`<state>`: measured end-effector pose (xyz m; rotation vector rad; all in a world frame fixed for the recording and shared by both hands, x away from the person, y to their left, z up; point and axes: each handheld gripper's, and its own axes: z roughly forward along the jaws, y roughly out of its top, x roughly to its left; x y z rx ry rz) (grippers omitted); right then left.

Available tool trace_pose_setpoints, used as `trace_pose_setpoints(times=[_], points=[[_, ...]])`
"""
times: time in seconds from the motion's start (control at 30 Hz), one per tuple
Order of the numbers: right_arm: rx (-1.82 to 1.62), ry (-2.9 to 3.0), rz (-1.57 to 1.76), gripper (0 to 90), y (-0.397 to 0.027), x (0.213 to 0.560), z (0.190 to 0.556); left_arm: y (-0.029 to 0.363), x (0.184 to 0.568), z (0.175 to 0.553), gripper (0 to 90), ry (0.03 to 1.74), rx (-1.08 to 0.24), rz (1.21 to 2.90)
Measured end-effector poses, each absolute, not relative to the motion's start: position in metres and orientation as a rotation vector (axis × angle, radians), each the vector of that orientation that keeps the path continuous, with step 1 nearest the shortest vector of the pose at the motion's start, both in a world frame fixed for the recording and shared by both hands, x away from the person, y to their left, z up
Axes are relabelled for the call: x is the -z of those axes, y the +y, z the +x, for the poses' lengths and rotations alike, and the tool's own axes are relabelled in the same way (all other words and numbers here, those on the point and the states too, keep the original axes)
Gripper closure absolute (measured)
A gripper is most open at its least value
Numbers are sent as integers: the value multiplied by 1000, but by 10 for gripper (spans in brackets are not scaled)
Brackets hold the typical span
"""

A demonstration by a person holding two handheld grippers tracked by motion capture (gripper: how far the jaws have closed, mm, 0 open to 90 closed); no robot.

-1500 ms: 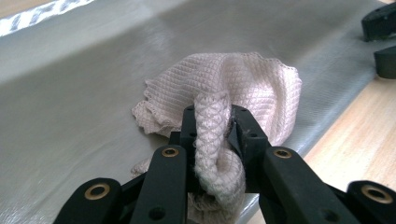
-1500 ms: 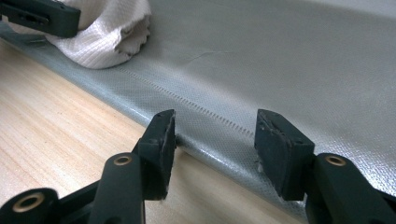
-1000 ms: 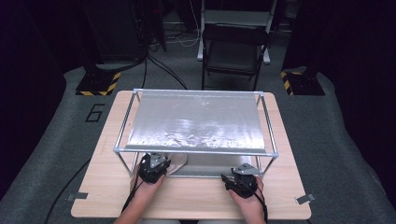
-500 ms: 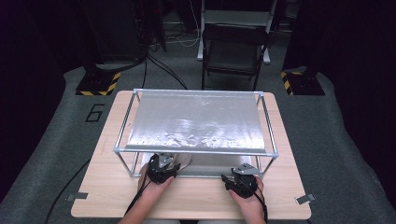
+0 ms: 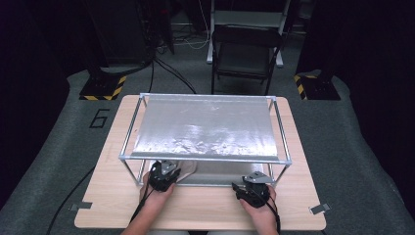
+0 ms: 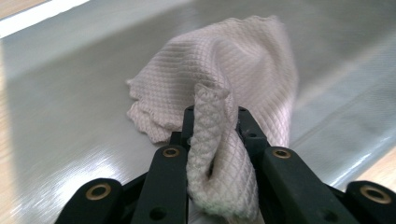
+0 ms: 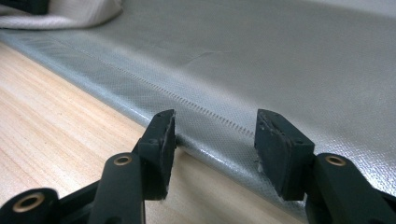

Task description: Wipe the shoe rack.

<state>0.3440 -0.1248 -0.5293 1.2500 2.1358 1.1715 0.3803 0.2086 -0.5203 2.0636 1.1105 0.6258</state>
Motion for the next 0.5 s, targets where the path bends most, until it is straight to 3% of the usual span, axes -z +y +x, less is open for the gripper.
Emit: trace_pose_setpoints(times=[0.17, 0.5], points=[[-1173, 2134, 1252, 482, -125, 529, 344, 216, 520, 381, 789, 1104, -610, 2069], [-1139, 2166, 1270, 482, -126, 527, 343, 166, 526, 371, 790, 1017, -497, 2034]])
